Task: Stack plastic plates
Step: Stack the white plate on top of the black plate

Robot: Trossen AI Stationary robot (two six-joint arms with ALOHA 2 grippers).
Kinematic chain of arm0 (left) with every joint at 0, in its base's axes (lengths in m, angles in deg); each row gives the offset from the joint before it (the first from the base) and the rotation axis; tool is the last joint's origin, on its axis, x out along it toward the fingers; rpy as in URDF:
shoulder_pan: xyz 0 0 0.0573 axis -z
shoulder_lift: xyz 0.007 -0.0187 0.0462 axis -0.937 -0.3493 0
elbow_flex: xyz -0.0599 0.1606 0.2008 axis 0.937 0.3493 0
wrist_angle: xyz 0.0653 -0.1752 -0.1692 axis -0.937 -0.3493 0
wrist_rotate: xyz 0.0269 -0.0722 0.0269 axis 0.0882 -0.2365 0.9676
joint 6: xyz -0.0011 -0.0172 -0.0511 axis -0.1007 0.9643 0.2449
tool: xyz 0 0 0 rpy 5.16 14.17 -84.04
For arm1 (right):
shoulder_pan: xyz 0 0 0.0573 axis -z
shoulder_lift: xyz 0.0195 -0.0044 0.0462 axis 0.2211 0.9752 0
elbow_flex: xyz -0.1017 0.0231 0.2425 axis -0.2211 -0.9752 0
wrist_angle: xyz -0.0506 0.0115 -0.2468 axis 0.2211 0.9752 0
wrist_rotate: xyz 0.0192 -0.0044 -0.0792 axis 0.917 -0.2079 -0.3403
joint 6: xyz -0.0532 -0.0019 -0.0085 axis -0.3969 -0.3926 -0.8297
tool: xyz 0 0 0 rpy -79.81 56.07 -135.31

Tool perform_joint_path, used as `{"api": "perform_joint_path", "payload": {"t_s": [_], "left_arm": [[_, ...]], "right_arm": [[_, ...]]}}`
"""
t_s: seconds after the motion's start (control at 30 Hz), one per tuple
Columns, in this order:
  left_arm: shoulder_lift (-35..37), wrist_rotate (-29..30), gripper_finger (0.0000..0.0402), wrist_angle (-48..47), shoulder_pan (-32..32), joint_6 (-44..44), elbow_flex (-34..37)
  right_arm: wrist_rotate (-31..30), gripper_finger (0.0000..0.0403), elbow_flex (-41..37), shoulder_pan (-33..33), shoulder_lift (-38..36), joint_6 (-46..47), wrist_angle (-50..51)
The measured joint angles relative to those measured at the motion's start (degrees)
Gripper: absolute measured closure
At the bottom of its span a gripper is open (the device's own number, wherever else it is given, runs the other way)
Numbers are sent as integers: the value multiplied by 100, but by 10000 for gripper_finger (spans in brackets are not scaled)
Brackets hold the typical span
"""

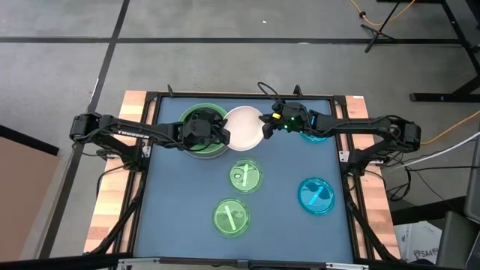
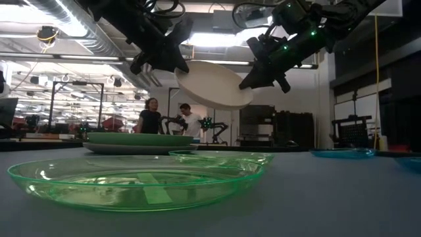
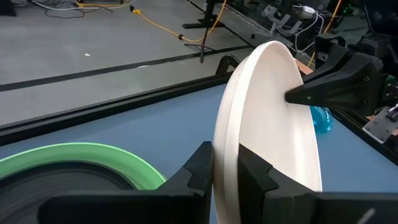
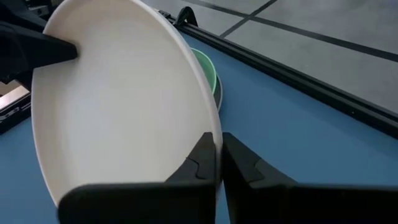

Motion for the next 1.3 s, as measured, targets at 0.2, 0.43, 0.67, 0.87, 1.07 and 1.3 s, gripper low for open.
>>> {"api": "perform_joint_path", "payload": {"t_s": [0.2, 0.43, 0.67, 0.87, 1.07, 1.3], "left_arm": [[0, 0, 366, 2, 0, 3, 0], [0, 5, 366, 15, 6, 4, 0], [0, 74, 366, 13, 7, 4, 0], [0, 81, 374, -52, -10, 19, 0], [0, 54, 396, -74, -77, 23, -2], [2, 4, 398, -96, -227, 17, -2]], "right_arm": [[0, 393, 0, 0, 0, 0, 2], [-7, 330, 0, 3, -2, 1, -7], [101, 309, 0, 7, -2, -4, -11], [536, 312, 0, 7, -167, -52, 3], [611, 311, 0, 0, -519, -205, 114], [572, 311, 0, 7, -1077, -376, 529]]}}
